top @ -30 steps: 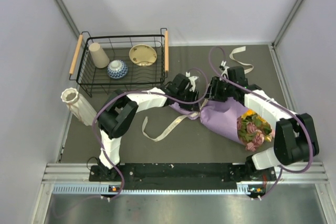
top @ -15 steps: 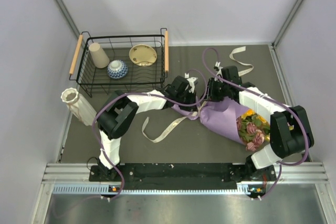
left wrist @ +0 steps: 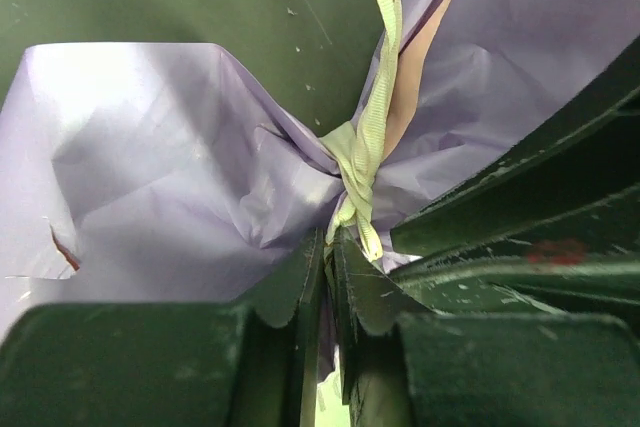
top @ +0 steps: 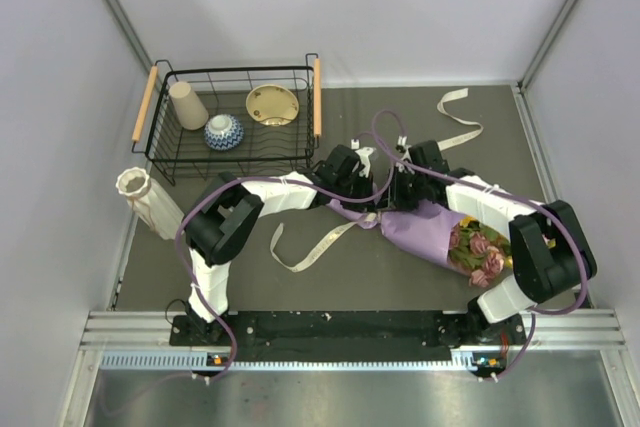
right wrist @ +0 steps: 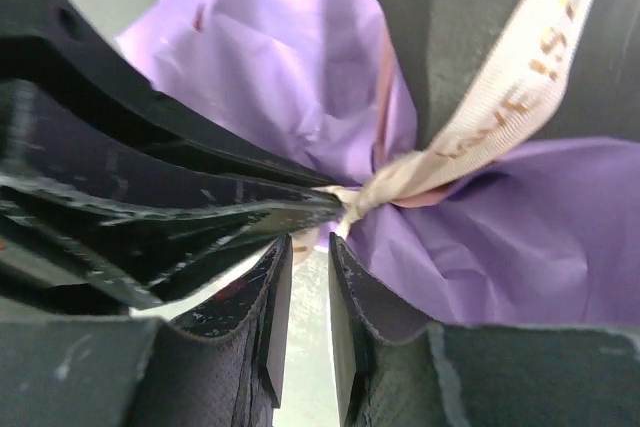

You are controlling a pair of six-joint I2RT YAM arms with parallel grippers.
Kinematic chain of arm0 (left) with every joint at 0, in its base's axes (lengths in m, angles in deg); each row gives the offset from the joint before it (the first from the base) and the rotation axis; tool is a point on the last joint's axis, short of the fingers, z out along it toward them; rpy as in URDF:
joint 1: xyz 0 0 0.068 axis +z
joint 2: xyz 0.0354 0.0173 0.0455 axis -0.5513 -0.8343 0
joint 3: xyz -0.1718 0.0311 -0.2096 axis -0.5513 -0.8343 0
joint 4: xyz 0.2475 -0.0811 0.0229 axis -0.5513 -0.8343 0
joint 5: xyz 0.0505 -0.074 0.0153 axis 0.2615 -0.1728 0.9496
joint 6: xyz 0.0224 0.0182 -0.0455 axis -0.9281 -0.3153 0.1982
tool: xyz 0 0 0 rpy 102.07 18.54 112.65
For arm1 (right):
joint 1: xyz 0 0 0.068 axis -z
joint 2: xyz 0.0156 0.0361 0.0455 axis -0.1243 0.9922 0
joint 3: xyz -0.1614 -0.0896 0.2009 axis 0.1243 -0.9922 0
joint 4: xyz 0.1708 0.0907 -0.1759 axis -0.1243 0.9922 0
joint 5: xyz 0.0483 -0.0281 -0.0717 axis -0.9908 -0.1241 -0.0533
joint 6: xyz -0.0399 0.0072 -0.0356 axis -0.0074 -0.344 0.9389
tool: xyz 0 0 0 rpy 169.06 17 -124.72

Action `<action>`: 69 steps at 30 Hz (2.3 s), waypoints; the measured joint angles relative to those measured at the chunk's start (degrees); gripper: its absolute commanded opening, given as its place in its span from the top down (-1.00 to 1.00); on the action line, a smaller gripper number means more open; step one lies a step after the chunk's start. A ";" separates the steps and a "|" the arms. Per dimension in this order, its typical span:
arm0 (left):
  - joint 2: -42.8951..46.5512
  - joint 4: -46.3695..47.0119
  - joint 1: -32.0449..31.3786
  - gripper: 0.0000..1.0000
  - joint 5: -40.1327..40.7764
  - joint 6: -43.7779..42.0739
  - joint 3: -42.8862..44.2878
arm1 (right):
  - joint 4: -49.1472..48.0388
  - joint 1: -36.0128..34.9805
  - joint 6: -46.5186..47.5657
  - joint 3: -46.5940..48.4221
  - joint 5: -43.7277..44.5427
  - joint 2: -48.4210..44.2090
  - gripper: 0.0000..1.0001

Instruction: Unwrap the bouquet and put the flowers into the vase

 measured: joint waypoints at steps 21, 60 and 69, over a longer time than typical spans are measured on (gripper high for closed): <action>0.72 0.26 0.00 0.68 -0.81 1.16 -0.55 | -6.84 -0.02 -9.77 -5.73 4.37 -0.96 0.65; 1.51 2.67 1.14 -0.04 -1.66 2.12 -2.10 | -27.56 0.61 -4.00 -16.76 -7.72 -21.42 1.00; 1.60 2.69 1.14 -0.07 -2.19 2.12 -2.05 | -25.81 0.68 -2.78 -17.07 -7.89 -24.06 1.00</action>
